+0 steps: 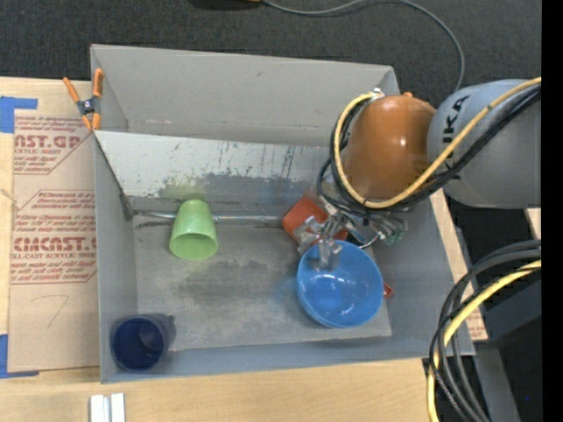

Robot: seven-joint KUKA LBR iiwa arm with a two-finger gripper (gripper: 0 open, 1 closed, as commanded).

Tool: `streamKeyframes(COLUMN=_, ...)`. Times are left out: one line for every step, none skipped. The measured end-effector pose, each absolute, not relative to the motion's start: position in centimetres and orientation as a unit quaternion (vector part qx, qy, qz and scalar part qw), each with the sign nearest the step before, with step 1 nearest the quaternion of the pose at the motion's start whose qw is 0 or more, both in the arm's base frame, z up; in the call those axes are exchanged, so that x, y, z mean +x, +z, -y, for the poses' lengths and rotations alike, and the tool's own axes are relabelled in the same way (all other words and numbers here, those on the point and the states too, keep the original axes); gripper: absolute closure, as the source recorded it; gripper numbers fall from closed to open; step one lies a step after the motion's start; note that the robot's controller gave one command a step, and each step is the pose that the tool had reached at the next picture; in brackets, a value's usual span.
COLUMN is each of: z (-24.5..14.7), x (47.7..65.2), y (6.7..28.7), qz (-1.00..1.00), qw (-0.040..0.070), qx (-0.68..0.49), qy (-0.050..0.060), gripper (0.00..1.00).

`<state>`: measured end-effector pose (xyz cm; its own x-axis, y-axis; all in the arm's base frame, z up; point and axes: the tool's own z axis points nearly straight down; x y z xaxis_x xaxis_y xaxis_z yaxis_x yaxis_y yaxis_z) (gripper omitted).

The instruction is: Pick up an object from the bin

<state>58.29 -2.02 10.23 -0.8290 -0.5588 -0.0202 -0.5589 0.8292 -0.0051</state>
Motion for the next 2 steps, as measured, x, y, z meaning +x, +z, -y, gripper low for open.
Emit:
streamKeyframes(z=4.5, x=55.2, y=15.3, qz=-0.954, qw=0.013, qx=-0.299, qy=0.0, gripper=1.0)
streamKeyframes(z=4.2, x=56.9, y=23.9, qz=-0.949, qw=0.014, qx=-0.313, qy=0.001, gripper=1.0)
